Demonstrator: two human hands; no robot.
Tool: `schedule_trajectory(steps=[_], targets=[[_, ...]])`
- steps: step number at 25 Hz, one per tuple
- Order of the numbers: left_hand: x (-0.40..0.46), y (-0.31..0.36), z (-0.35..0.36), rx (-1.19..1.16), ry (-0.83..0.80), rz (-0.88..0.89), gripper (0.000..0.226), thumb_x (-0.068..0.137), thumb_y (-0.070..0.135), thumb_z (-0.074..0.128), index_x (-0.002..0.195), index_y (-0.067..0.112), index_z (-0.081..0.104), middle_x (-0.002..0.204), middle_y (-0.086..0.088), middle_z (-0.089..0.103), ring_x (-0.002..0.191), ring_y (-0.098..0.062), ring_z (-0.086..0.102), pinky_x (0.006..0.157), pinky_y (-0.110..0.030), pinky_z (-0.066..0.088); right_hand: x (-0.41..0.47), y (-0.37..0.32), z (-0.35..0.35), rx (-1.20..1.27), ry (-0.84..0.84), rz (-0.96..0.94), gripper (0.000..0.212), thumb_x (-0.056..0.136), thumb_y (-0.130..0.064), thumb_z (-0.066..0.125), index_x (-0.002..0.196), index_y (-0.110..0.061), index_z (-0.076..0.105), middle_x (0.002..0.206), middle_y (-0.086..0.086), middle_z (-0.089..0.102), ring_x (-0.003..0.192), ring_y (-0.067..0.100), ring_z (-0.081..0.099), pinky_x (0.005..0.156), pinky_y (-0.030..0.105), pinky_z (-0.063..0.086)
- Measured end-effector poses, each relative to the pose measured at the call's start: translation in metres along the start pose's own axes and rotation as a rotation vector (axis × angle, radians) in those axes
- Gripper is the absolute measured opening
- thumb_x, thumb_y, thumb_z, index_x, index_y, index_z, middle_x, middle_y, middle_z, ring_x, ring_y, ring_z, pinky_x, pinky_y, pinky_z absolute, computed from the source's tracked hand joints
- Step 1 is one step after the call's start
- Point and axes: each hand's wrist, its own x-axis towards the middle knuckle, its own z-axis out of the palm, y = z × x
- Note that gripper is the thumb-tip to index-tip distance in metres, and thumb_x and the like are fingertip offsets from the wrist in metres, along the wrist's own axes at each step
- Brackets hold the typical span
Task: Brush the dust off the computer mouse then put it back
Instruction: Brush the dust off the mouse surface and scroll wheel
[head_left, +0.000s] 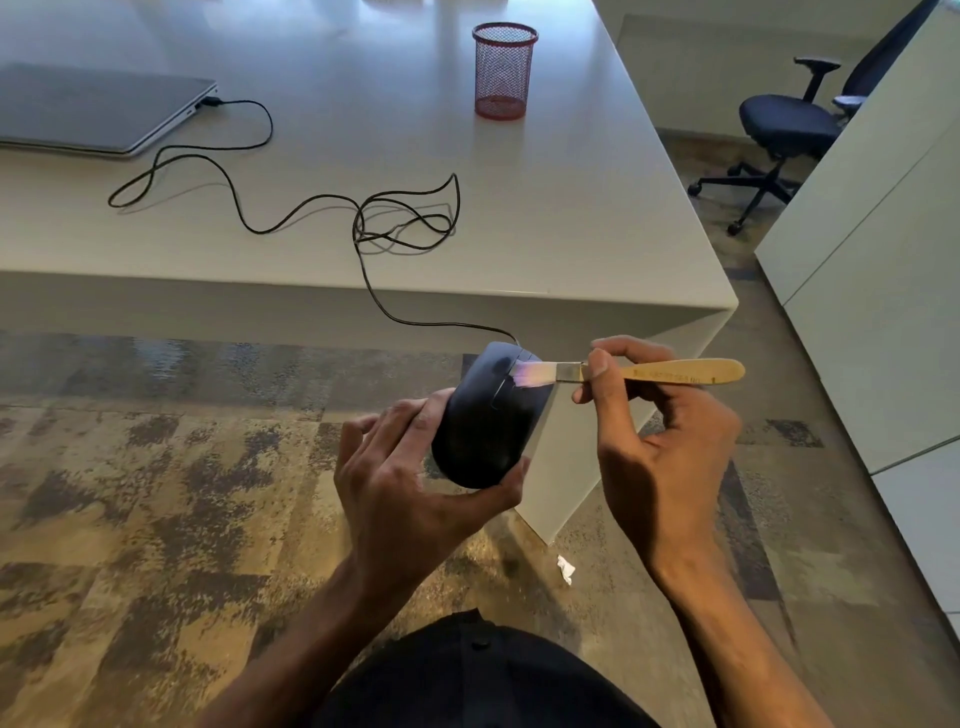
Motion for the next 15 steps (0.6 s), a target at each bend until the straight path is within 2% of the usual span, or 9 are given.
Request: schedule_trajectory(steps=[3,6,10,15], targets=[[-0.0011,0.0009,0.0,0.006,0.001,0.006,0.071,0.071,0.066,0.064,0.104,0.003,0.065,0.093,-0.006,0.068,0.091,0.005,0.036,0.076,-0.02,0.033,-0.0016,-0.0031,-0.0001,-0.073,0.027,-0.046,0.016,0.094,-0.033,0.055,0.108,-0.027,0.061,0.077,-0.008,0.069,0.074,-0.003,0.066,0.071,0.003,0.048],[-0.0015,0.0016,0.0006,0.011,0.007,0.015,0.071,0.07,0.066,0.064,0.103,0.003,0.065,0.092,-0.006,0.068,0.093,0.006,0.034,0.076,-0.019,0.032,-0.0013,-0.0052,-0.001,-0.06,0.04,-0.037,0.016,0.094,-0.032,0.055,0.109,-0.028,0.059,0.078,-0.004,0.069,0.073,0.001,0.067,0.07,0.002,0.047],[-0.0024,0.0,0.0001,0.023,0.003,0.017,0.072,0.07,0.066,0.064,0.103,0.002,0.066,0.093,-0.007,0.068,0.091,0.004,0.037,0.078,-0.019,0.032,-0.0016,-0.0069,0.0007,0.005,0.021,0.037,0.016,0.093,-0.036,0.055,0.106,-0.03,0.062,0.08,-0.006,0.07,0.076,0.004,0.069,0.068,0.005,0.049],[-0.0037,-0.0027,0.0014,0.056,0.01,0.036,0.071,0.071,0.066,0.065,0.103,0.002,0.066,0.092,-0.006,0.068,0.087,-0.007,0.049,0.077,-0.021,0.033,-0.0016,-0.0041,0.0051,-0.037,0.03,0.001,0.017,0.095,-0.031,0.057,0.107,-0.024,0.064,0.08,-0.017,0.066,0.08,0.0,0.068,0.067,0.004,0.049]])
